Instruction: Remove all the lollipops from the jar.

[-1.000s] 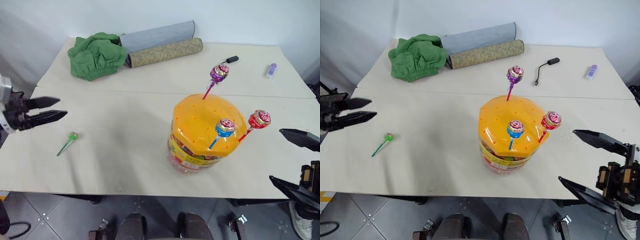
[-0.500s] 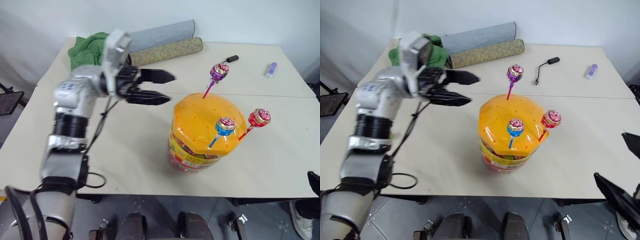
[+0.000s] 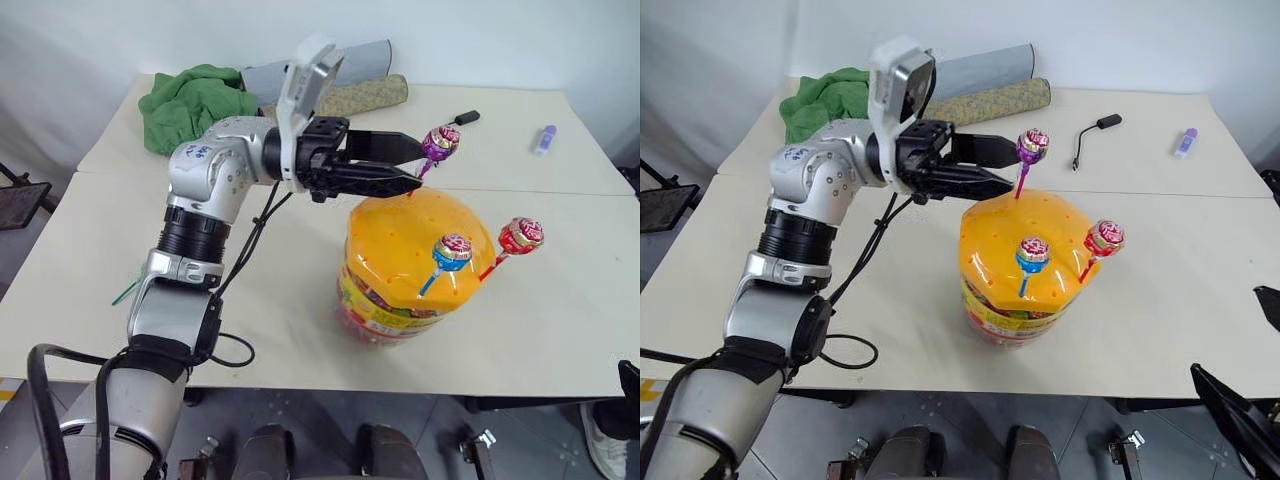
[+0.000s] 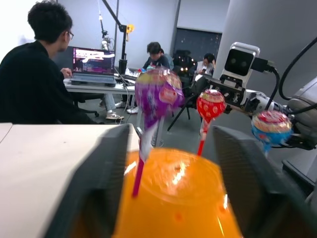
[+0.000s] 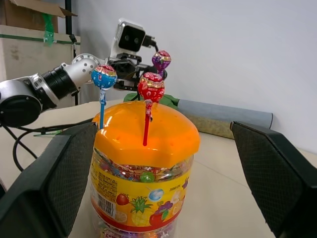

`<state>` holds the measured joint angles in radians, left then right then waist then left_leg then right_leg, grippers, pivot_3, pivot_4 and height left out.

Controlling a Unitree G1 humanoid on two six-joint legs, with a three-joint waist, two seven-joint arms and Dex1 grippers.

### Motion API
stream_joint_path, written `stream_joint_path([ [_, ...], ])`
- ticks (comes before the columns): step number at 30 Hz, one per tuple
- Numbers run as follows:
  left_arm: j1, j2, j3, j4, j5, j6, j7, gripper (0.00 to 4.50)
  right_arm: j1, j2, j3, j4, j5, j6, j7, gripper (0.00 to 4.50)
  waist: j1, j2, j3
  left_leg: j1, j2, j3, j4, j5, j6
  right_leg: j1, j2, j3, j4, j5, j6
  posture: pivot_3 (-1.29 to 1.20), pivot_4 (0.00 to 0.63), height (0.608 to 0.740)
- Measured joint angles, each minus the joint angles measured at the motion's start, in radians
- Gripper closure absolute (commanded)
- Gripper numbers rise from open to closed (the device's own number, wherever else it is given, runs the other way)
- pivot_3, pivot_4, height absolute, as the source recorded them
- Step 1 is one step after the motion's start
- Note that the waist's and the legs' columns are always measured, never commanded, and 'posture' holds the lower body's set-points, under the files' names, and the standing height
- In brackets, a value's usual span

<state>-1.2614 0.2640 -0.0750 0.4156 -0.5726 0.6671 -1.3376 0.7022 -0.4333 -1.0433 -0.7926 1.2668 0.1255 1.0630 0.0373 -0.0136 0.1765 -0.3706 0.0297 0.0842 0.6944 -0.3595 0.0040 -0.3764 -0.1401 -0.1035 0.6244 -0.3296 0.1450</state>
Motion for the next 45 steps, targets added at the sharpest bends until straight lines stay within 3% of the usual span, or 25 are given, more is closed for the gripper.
stream_joint_path([
  [6, -0.014, -0.025, -0.013, 0.026, 0.021, 0.013, 0.045, 4.48, 0.015, 0.021, 0.029, -0.028, -0.021, -0.021, -0.014, 0.00, -0.004, 0.000, 0.000, 0.000, 0.000, 0.000, -0.001, 0.000, 0.000, 0.000, 0.000, 0.000, 0.000, 0.000, 0.000, 0.00, 0.150, 0.740],
  [10, -0.014, -0.025, 0.007, 0.030, 0.006, 0.035, 0.041, 4.48, 0.016, 0.023, 0.058, -0.032, -0.029, -0.039, -0.028, 0.00, -0.008, 0.000, 0.000, 0.000, 0.000, 0.000, -0.001, 0.000, 0.000, 0.000, 0.000, 0.000, 0.000, 0.000, 0.000, 0.00, 0.150, 0.740],
  [15, -0.060, -0.023, 0.256, 0.150, -0.155, 0.089, 0.116, 4.48, -0.050, -0.013, 0.107, -0.033, -0.028, -0.041, -0.068, 0.00, -0.013, 0.001, 0.000, 0.001, 0.001, -0.003, 0.000, 0.000, 0.000, 0.000, 0.000, 0.000, 0.001, 0.000, 0.000, 0.00, 0.150, 0.740],
  [19, -0.047, 0.077, 0.352, 0.226, -0.145, 0.069, 0.268, 4.48, -0.131, -0.106, 0.150, -0.029, -0.018, -0.031, -0.076, 0.00, -0.017, 0.002, 0.000, 0.003, 0.001, -0.008, -0.001, 0.000, 0.000, 0.000, 0.000, 0.000, 0.002, 0.000, 0.000, 0.00, 0.150, 0.740],
  [24, 0.201, 0.358, 0.284, 0.130, 0.022, 0.108, 0.396, 4.48, -0.291, -0.247, 0.238, 0.059, -0.030, 0.011, -0.027, 0.00, -0.033, 0.002, 0.000, 0.003, 0.001, -0.009, -0.003, 0.000, 0.000, 0.000, 0.000, 0.000, 0.003, 0.000, 0.000, 0.00, 0.150, 0.740],
  [30, 0.572, 0.601, 0.355, -0.116, 0.068, 0.247, 0.494, 4.48, -0.427, -0.338, 0.325, 0.237, -0.102, 0.045, 0.116, 0.00, -0.016, -0.001, 0.001, -0.001, 0.000, -0.016, 0.000, -0.001, -0.001, 0.001, -0.001, -0.003, 0.002, 0.000, 0.000, 0.00, 0.150, 0.740],
  [34, 0.854, 0.687, 0.435, -0.215, 0.085, 0.267, 0.507, 4.48, -0.489, -0.372, 0.383, 0.325, -0.171, 0.053, 0.217, 0.00, -0.009, 0.000, 0.002, 0.000, 0.000, -0.018, 0.002, -0.001, -0.001, 0.003, -0.001, -0.002, 0.002, 0.000, 0.000, 0.00, 0.150, 0.740],
  [38, 1.070, 0.700, 0.487, -0.272, 0.101, 0.270, 0.512, 4.48, -0.512, -0.382, 0.413, 0.369, -0.222, 0.058, 0.280, 0.00, -0.009, 0.000, 0.002, 0.000, 0.001, -0.018, 0.002, -0.001, -0.001, 0.003, -0.001, -0.003, 0.002, 0.000, 0.000, 0.00, 0.150, 0.740],
  [45, 1.150, 0.716, 0.508, -0.325, 0.094, 0.261, 0.498, 2.57, -0.550, -0.384, 0.413, 0.377, -0.223, 0.117, 0.278, 0.00, -0.014, 0.004, 0.000, 0.002, 0.001, -0.016, 0.000, -0.001, -0.002, 0.003, -0.001, -0.002, 0.003, 0.000, 0.000, 0.00, 0.150, 0.740],
])
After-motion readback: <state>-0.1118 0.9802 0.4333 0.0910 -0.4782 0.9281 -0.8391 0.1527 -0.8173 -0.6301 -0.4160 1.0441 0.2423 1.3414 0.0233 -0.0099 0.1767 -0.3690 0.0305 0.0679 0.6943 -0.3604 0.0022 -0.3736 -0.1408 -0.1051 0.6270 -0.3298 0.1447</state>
